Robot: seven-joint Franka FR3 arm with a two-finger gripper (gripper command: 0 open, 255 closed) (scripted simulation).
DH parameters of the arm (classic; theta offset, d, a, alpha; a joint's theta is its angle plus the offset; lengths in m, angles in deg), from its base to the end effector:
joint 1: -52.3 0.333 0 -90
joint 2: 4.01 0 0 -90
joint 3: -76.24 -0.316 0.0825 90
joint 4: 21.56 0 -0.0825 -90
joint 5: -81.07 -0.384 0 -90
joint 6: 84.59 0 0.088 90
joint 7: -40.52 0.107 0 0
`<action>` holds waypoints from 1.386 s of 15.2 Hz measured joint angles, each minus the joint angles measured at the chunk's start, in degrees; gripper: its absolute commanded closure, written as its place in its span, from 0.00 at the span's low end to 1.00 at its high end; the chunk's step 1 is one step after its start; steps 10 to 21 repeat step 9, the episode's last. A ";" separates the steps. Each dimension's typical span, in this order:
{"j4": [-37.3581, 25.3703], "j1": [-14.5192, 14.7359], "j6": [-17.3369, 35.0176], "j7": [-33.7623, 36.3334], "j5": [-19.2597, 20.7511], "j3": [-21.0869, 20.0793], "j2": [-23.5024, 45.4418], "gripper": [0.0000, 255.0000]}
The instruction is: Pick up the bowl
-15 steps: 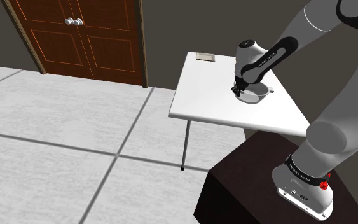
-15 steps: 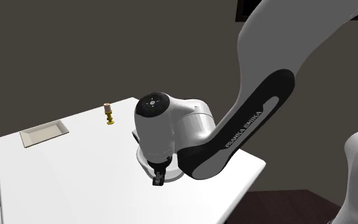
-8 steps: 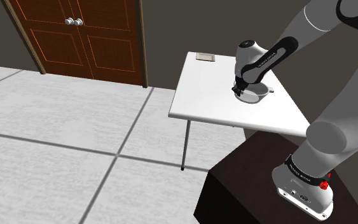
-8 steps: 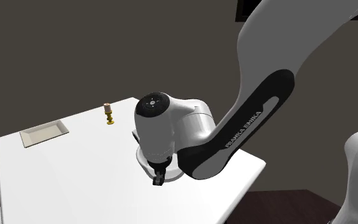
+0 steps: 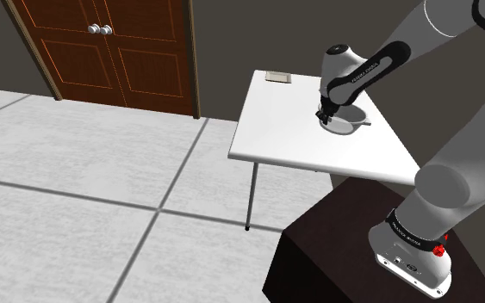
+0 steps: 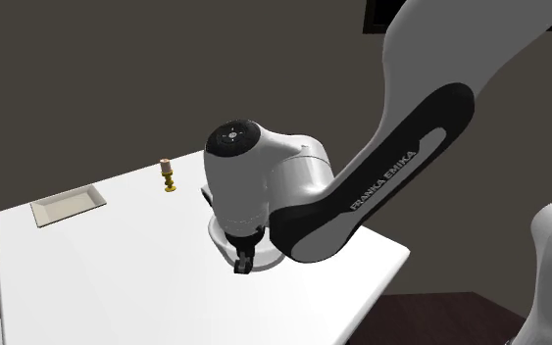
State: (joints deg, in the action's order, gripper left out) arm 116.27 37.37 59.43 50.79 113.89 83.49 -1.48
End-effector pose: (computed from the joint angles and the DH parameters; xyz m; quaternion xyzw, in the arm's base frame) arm 0.4633 -0.1841 0.3001 0.9825 -0.0533 0.0118 0.1781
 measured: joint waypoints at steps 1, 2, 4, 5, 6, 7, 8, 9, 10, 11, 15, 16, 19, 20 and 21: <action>0.09 0.02 -0.63 -0.45 -0.35 -0.05 -0.77 1.00; -0.03 0.09 -1.37 -0.89 -0.77 -0.14 -1.41 1.00; -0.42 0.13 -2.54 -1.78 -1.46 -0.20 -2.33 1.00; -0.39 0.20 -3.24 -2.15 -1.79 -0.27 -3.08 1.00; -0.32 0.15 -3.88 -2.73 -2.11 -0.22 -3.89 1.00; -1.00 0.28 -4.74 -3.19 -2.61 -0.33 -4.11 1.00; -1.31 0.30 -5.57 -3.82 -3.04 -0.32 -4.72 1.00; -1.27 0.32 -5.84 -3.94 -3.14 -0.35 -5.05 1.00; -1.27 0.32 -5.84 -3.94 -3.14 -0.35 -5.05 1.00; -1.27 0.32 -5.84 -3.94 -3.14 -0.35 -5.05 1.00; -1.27 0.32 -5.84 -3.94 -3.14 -0.35 -5.05 1.00; -1.27 0.32 -5.84 -3.94 -3.14 -0.35 -5.05 1.00; -1.27 0.32 -5.84 -3.94 -3.14 -0.35 -5.05 1.00; -1.27 0.32 -5.84 -3.94 -3.14 -0.35 -5.05 1.00; -1.27 0.32 -5.84 -3.94 -3.14 -0.35 -5.05 1.00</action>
